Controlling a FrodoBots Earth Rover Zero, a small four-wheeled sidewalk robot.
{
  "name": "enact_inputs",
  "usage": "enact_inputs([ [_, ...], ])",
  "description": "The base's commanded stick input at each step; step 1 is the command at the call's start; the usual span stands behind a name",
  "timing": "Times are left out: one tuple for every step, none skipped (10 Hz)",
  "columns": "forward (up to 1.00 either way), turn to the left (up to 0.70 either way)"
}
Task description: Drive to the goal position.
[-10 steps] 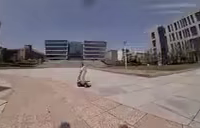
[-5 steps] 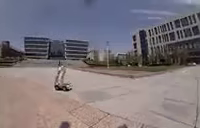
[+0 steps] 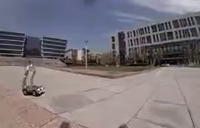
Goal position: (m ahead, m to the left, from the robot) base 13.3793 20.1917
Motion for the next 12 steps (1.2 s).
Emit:
enact_inputs([
  [0.70, 0.00],
  [0.70, 0.00],
  [0.70, 0.00],
  [0.70, 0.00],
  [0.70, 0.00],
  [0.70, 0.00],
  [0.70, 0.00],
  [0.70, 0.00],
  [0.70, 0.00],
  [0.70, 0.00],
  [0.70, 0.00],
  [0.70, 0.00],
])
